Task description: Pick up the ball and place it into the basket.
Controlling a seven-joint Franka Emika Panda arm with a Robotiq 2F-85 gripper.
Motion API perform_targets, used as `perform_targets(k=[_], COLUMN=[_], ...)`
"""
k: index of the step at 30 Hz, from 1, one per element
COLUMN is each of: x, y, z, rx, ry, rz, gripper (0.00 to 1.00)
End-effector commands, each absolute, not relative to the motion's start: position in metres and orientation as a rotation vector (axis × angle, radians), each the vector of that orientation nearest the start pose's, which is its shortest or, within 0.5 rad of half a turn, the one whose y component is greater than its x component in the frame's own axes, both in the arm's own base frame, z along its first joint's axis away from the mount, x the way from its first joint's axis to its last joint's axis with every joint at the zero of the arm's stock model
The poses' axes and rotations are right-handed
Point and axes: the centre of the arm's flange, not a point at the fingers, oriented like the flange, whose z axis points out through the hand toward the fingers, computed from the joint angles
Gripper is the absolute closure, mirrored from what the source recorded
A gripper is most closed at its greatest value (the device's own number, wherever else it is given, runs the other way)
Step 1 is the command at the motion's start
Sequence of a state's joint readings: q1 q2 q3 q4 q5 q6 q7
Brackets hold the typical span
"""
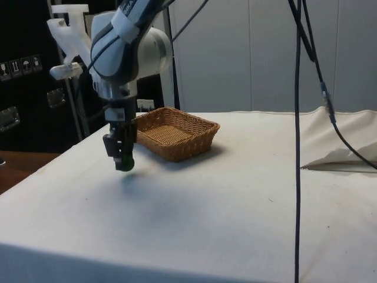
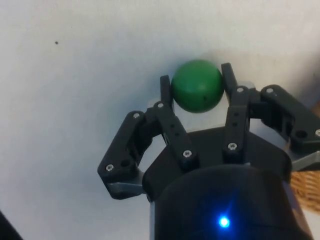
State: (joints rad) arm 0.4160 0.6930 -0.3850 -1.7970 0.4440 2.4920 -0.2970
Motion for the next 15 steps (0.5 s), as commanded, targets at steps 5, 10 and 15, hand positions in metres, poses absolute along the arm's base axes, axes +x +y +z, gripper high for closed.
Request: perform_targets(k=[5, 10, 15], x=[0.653, 0.65, 0.649], y=[0.036, 0.034, 0.033], z=[0.21, 0.226, 0.243], rx=[-3.113, -3.111, -3.11], ry=[-0.113, -0.118, -0.124], rz=[-0.129, -0.135, -0.142], gripper=[1.0, 1.0, 1.0])
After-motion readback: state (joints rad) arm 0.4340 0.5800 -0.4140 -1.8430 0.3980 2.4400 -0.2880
